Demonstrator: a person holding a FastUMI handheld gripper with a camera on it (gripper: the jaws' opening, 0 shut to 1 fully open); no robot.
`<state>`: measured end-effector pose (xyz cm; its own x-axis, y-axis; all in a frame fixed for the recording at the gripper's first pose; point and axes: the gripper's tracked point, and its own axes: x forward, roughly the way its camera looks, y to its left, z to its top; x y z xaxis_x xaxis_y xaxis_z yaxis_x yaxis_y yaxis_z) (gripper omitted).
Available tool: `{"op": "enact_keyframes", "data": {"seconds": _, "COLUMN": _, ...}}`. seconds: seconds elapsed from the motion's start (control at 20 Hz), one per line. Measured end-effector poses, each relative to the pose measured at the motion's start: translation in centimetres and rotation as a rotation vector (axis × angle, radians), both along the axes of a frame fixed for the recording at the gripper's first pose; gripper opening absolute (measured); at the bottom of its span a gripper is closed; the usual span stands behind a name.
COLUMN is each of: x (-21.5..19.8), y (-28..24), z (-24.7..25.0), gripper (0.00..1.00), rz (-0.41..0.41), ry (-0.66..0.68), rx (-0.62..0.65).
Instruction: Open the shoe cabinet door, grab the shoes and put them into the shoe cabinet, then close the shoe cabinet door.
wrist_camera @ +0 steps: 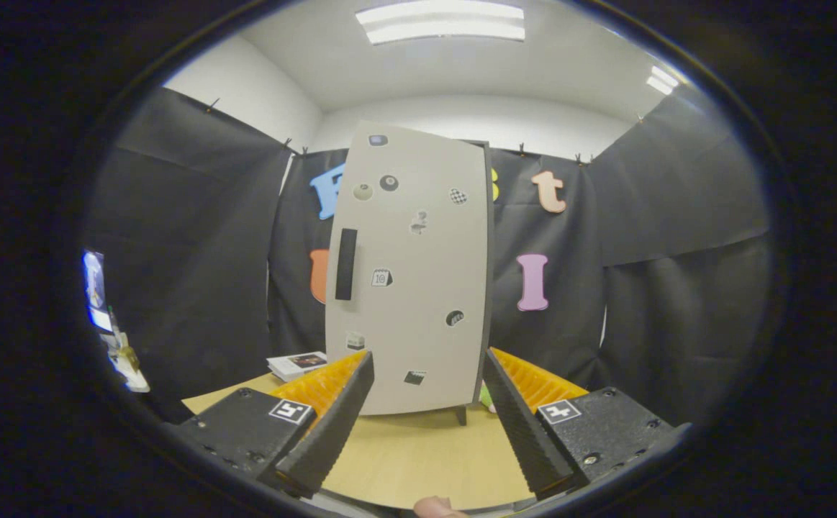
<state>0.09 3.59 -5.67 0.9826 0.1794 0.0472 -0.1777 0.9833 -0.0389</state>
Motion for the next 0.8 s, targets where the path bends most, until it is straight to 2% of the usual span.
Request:
{"op": "enact_keyframes", "data": {"seconds": 0.35, "x": -2.6, "y": -2.0, "z": 0.9, "gripper": 0.99, "rz": -0.026, "ry": -0.046, "rx": -0.061}}
{"op": "enact_keyframes", "data": {"seconds": 0.8, "x": -3.1, "y": -5.1, "z": 0.5, "gripper": 0.99, "rz": -0.081, "ry": -0.052, "rx": -0.042}}
